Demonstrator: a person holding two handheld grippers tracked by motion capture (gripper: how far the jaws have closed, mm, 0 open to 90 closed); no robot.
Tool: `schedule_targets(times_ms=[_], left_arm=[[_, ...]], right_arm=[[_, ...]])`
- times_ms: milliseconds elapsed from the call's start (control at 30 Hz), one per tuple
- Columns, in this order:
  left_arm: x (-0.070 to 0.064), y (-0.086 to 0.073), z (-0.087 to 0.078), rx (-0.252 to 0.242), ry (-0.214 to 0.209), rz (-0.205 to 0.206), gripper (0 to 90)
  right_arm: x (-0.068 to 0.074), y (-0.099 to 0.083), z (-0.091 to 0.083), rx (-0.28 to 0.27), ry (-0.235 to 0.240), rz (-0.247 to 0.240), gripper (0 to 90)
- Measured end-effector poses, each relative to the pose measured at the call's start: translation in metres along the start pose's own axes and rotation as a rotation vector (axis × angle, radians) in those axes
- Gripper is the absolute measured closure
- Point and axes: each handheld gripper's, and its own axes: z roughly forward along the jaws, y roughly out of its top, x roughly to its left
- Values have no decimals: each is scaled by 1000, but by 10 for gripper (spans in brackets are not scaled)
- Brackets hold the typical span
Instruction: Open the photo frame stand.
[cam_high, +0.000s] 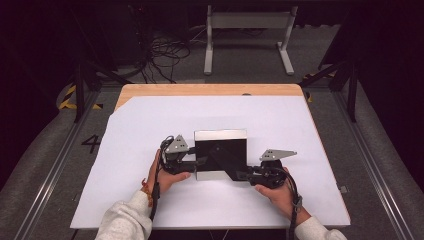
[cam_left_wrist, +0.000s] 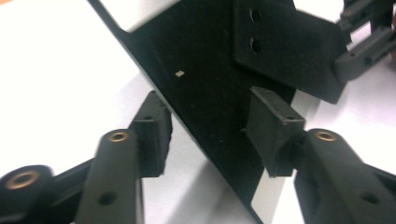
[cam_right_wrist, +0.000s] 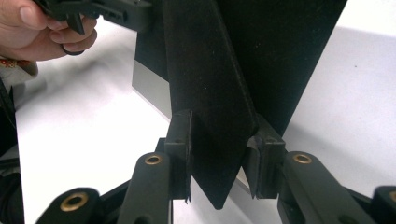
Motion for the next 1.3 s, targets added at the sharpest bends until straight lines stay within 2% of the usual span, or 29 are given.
schedule_targets(times_ms=[67,133,200,367,533,700,833,1067,1200,1300], left_arm=[[-2,-1,2,11,3,9,476],[0,-2,3,12,-22,-7,487],[0,-3,7,45,-47,-2,479],[-2,-3,10,52,-50,-1,456],[-2,1,6,26,-25,10,526],[-3,7,7,25,31,47,548],[-3,7,7,20,35,53,550],[-2,5,6,8,29,37,567],[-4,6,6,9,67,54,576],[-4,5,5,-1,74,57,594]], right_arm=[[1,0,0,2,-4,-3,665],[1,0,0,3,-6,-8,665],[1,0,0,5,-8,-13,666],[3,0,-1,3,-12,-21,664],[1,2,-1,2,-41,-30,678],[0,4,0,0,-68,-36,701],[0,4,1,0,-81,-45,699],[3,7,0,12,-95,-63,687],[3,9,0,11,-100,-58,692],[2,10,-1,-1,-87,-51,707]])
